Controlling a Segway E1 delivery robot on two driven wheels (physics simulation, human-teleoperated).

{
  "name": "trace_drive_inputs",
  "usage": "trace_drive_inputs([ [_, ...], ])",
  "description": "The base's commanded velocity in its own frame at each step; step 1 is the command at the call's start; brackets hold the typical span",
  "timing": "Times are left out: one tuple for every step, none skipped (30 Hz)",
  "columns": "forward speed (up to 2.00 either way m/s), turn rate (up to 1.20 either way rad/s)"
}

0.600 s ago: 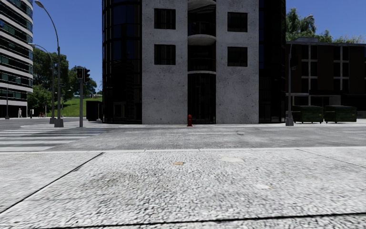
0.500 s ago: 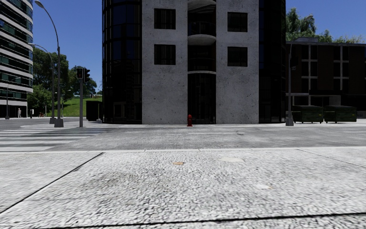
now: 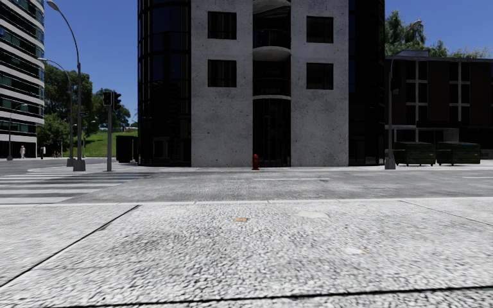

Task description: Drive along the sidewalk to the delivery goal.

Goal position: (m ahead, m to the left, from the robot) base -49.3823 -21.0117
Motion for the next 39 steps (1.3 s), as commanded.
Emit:
trace_drive_inputs([
  [0.0, 0.0],
  [0.0, 0.0],
  [0.0, 0.0],
  [0.0, 0.0],
  [0.0, 0.0],
  [0.0, 0.0],
  [0.0, 0.0],
  [0.0, 0.0],
  [0.0, 0.0],
  [0.0, 0.0],
  [0.0, 0.0],
  [0.0, 0.0],
  [0.0, 0.09],
  [0.0, 0.09],
  [0.0, 0.31],
  [0.0, 0.4],
  [0.0, 0.43],
  [0.0, 0.43],
  [0.0, 0.33],
  [0.0, 0.2],
  [0.0, 0.2],
  [0.0, 0.13],
  [0.0, 0.05],
  [0.0, 0.02],
  [0.0, 0.02],
  [0.0, 0.01],
  [0.0, 0.01],
  [0.0, 0.04],
  [0.0, 0.04],
  [0.0, 0.16],
  [0.0, 0.3],
  [0.0, 0.48],
  [0.0, 0.48],
  [0.0, 0.56],
  [0.0, 0.59],
  [0.0, 0.6],
  [0.0, 0.6],
  [0.0, 0.6],
  [0.0, 0.6],
])
